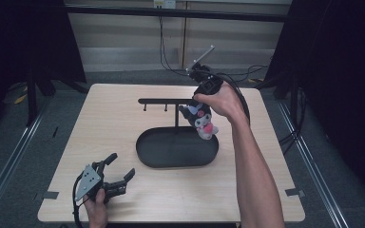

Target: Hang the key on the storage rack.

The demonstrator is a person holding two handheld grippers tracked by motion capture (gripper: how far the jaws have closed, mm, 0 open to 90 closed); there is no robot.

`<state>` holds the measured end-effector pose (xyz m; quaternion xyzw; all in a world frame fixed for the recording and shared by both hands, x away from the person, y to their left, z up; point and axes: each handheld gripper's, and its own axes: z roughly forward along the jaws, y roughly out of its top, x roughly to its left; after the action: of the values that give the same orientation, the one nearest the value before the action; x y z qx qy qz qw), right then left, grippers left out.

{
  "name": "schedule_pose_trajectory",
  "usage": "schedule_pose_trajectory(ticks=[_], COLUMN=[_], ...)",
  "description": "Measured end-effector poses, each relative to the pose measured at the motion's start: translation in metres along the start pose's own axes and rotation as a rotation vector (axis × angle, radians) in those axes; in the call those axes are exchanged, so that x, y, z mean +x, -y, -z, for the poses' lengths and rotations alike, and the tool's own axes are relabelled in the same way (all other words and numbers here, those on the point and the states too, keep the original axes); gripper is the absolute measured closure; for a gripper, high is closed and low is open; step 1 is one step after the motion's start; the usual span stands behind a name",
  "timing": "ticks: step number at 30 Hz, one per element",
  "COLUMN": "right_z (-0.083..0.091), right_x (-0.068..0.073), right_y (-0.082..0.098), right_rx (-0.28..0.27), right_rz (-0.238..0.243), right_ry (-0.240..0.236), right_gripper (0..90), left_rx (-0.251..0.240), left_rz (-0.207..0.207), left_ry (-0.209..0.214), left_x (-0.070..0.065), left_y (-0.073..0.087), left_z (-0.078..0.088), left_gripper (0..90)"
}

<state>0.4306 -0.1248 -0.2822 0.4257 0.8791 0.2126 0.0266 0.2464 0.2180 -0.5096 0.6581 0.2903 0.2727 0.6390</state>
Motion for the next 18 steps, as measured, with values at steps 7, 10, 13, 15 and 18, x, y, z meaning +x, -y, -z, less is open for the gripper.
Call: schedule_pose_trajectory(ticks=[7, 10, 13, 15, 18], right_z=[-0.011, -0.013, -0.014, -0.014, -0.016], right_x=[-0.006, -0.008, -0.009, -0.010, -0.010], right_y=[0.004, 0.004, 0.004, 0.003, 0.004], right_rx=[0.007, 0.015, 0.015, 0.015, 0.019], right_rz=[-0.018, -0.018, -0.024, -0.027, -0.031], right_ry=[0.012, 0.017, 0.015, 0.021, 0.026], right_gripper=[84.8, 84.7, 84.7, 84.7, 84.6], left_rx=[0.001, 0.000, 0.002, 0.002, 0.008], left_rz=[0.001, -0.003, -0.005, -0.005, -0.005], left_ry=[0.001, 0.003, 0.003, 0.003, 0.011], left_x=[0.000, 0.000, 0.001, 0.001, 0.001], left_y=[0.000, 0.000, 0.000, 0.000, 0.000], left_z=[0.000, 0.000, 0.000, 0.000, 0.000], left_gripper=[15.4, 15.4, 15.4, 15.4, 15.4])
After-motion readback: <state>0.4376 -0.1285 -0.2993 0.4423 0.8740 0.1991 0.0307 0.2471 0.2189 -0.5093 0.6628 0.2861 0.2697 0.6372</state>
